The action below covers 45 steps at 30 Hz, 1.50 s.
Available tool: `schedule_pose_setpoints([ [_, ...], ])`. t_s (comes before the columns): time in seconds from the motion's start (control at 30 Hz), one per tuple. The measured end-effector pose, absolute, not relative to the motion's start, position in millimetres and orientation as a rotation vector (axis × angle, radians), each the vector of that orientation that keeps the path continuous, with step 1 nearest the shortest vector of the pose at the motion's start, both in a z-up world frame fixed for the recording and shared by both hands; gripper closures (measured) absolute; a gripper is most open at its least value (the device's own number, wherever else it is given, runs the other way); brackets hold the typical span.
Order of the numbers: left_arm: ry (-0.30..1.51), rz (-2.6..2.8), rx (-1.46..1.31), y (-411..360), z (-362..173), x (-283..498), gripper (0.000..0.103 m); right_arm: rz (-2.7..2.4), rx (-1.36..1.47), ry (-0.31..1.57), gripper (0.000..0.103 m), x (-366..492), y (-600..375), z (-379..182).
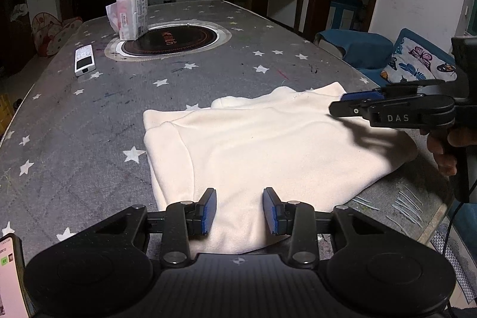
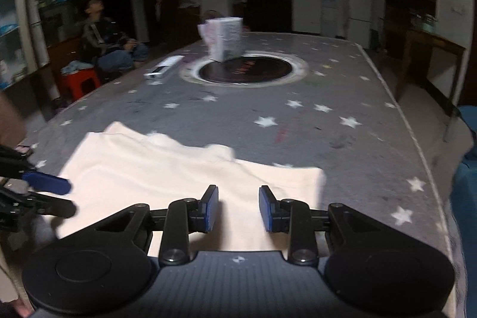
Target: Fold clothes
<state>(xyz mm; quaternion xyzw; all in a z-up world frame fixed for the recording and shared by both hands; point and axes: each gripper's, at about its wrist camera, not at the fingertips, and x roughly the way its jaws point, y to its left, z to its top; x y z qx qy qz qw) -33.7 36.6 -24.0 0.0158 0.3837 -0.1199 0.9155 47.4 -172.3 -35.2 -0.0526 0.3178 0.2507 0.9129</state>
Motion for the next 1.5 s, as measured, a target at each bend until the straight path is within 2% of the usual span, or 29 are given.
schedule_pose_setpoints([
  [0.2,0.801,-0.246,0.026,37.2,-22.3,-32.0,0.064,0.481,-0.114,0.67,0.075,52.4,-176.1,-40.5],
  [0.47,0.792,-0.252,0.025,35.1,-15.1,-33.0,0.057,0.584,-0.161,0.642,0.075,29.3,-155.2,-31.4],
  [1.0,0.786,-0.232,-0.004,46.4,-11.7,-37.6,0.056,0.643,-0.237,0.639,0.074,-10.2,-137.8,-30.7],
  [1.1,0.78,-0.224,-0.003,48.8,-9.7,-38.2,0.056,0.666,-0.25,0.614,0.069,-15.6,-134.0,-19.9],
  [1.33,0.774,-0.177,-0.012,60.5,-6.5,-39.4,0.049,0.764,-0.328,0.595,0.061,-31.3,-108.7,-14.3],
  [1.5,0.774,-0.128,-0.024,72.7,-4.8,-39.1,0.036,0.834,-0.375,0.591,0.059,-40.1,-87.2,-14.6],
])
